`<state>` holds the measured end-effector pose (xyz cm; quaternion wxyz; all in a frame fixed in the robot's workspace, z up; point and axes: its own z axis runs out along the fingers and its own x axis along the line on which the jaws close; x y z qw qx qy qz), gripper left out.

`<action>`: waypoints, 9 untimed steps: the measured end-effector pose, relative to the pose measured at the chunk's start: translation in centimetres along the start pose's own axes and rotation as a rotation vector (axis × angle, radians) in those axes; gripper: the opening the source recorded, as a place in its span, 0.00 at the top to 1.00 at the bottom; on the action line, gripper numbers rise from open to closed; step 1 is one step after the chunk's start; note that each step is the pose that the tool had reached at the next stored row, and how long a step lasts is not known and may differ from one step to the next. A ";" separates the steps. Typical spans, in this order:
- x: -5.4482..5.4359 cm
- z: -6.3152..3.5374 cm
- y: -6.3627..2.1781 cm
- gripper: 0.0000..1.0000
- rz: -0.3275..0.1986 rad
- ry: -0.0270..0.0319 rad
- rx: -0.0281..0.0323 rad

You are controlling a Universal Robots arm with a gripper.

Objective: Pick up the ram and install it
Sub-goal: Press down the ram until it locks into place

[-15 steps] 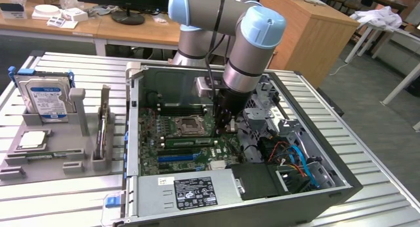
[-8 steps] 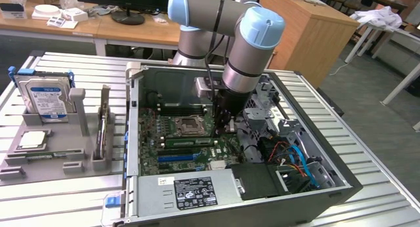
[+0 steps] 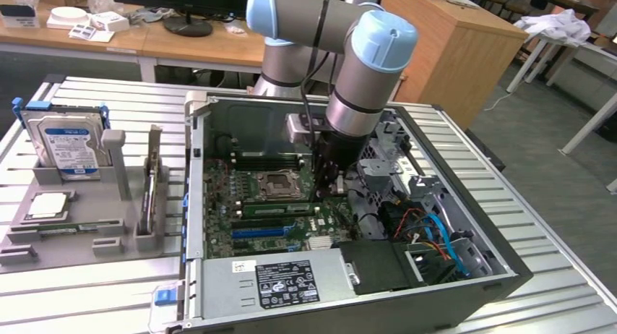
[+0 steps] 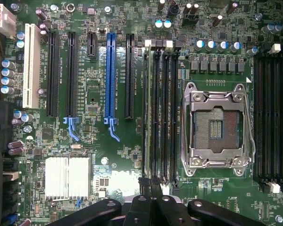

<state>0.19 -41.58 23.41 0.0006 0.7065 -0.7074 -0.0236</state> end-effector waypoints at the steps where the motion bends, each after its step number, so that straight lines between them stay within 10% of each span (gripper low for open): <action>1: 0.0 0.08 0.00 0.89 0.000 -0.0001 0.0000; 9: 0.0 0.23 -0.01 0.89 0.000 -0.0001 0.0001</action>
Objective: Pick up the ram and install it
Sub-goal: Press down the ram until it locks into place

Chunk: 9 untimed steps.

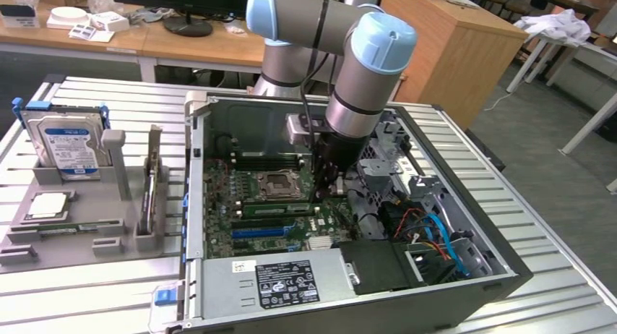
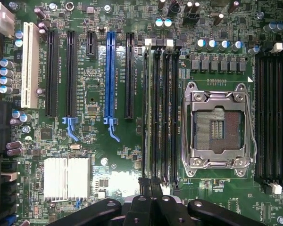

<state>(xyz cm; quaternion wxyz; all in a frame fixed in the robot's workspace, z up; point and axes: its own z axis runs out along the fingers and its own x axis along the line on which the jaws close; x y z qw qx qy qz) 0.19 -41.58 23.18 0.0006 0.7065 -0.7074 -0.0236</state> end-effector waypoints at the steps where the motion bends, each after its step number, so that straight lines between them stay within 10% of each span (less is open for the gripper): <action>1: 0.0 0.03 0.00 0.89 0.000 -0.0002 0.0000; 9: 0.0 0.15 -0.01 0.89 0.000 -0.0003 0.0001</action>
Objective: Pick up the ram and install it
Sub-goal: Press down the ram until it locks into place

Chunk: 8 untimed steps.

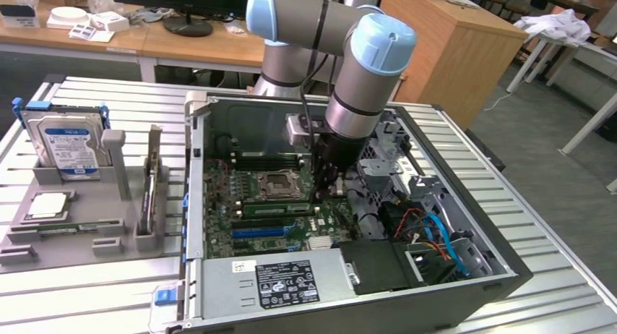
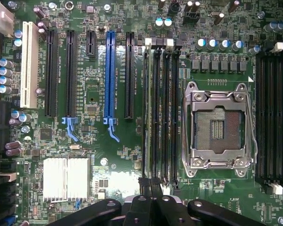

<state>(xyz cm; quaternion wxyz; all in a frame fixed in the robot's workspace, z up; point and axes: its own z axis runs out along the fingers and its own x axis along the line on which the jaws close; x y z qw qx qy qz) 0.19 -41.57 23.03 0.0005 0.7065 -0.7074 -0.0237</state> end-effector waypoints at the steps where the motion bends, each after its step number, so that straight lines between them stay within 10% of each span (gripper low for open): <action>1: 0.0 0.05 0.00 0.89 0.000 0.0001 -0.0001; 8: 0.0 0.18 0.00 0.89 0.000 -0.0008 0.0000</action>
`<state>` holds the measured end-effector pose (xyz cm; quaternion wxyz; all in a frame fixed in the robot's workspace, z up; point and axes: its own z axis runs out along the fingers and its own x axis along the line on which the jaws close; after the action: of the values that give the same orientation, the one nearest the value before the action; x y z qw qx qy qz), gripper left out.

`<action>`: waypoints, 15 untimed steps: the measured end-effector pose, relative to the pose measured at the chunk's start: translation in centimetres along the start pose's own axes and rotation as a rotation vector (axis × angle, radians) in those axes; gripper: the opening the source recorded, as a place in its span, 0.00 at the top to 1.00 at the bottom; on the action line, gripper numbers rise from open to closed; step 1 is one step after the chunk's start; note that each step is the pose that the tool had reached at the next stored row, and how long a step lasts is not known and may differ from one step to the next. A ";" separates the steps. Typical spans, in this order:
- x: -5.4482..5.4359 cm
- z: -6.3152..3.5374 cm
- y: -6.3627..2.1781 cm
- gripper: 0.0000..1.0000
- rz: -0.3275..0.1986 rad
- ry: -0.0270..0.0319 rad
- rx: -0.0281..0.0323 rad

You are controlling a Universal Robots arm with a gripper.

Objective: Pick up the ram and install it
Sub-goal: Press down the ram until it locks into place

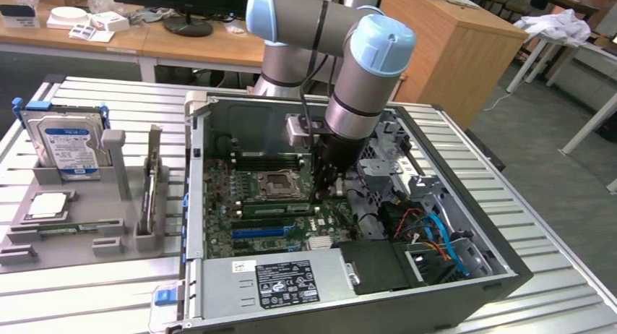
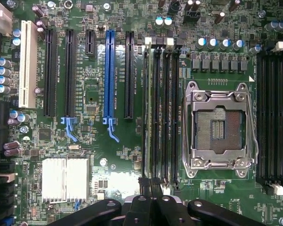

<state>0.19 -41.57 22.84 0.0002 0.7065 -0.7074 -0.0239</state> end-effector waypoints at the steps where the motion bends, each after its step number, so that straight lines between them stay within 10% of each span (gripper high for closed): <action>1: 0.0 0.01 0.00 0.89 0.000 0.0004 -0.0002; 15: 0.0 0.25 -0.01 0.89 0.000 0.0005 -0.0002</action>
<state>0.19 -41.58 22.59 0.0004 0.7065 -0.7073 -0.0238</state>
